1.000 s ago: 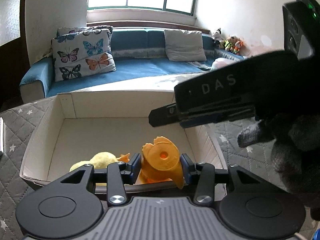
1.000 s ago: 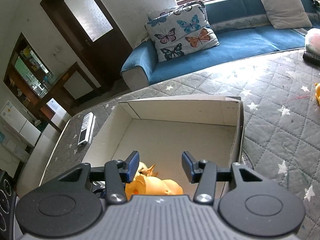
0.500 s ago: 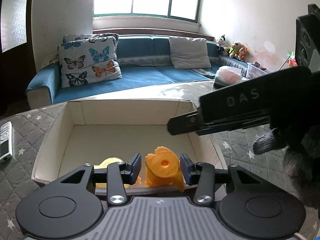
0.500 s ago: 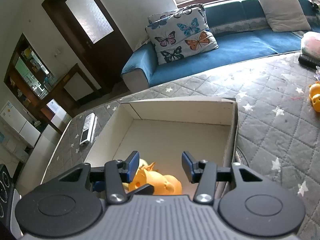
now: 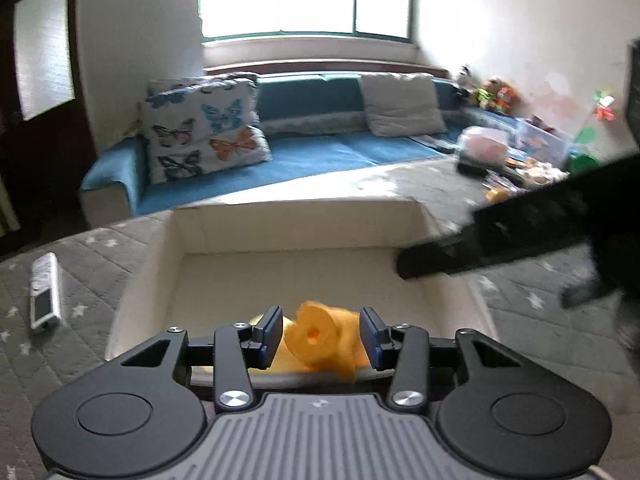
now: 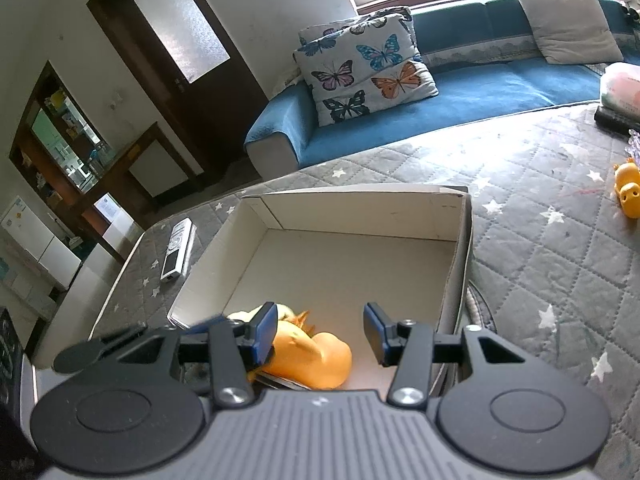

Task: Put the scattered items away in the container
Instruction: 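Lower the duck into the box and open the right gripper, then move the right gripper down to the red ball on the floor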

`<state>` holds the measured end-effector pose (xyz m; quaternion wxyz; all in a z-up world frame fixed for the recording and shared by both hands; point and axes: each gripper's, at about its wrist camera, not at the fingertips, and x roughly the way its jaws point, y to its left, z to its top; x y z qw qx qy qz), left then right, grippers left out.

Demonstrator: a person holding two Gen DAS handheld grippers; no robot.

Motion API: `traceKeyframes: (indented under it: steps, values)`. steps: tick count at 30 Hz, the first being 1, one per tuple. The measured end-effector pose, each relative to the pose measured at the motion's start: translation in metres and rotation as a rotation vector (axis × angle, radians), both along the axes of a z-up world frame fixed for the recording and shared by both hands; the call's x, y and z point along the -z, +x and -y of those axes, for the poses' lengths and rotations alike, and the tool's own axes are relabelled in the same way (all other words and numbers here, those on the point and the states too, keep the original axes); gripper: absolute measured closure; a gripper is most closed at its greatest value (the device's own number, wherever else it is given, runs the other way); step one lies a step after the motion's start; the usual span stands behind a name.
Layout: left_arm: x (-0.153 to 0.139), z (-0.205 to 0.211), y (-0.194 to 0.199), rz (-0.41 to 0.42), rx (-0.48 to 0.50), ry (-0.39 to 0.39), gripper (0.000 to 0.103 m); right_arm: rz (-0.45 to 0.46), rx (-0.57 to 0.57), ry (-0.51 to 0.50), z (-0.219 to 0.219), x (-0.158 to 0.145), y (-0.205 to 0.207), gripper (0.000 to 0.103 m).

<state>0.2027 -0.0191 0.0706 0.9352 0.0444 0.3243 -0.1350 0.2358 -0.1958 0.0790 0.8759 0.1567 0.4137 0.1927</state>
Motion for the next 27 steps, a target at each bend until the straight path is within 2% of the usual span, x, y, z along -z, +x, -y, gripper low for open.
traceKeyframes:
  steps: [4,16,27]
  values:
    - [0.000,-0.009,-0.003,-0.013,-0.019,-0.037,0.058,0.001,-0.010,-0.003,0.000,0.001,-0.003,0.055]
    - [0.005,-0.012,-0.063,-0.042,0.012,-0.075,0.057,0.057,-0.076,-0.097,-0.001,-0.002,-0.052,0.055]
    - [0.026,-0.002,-0.103,-0.099,0.055,-0.091,0.057,0.002,-0.131,-0.142,0.006,0.016,-0.095,0.055]
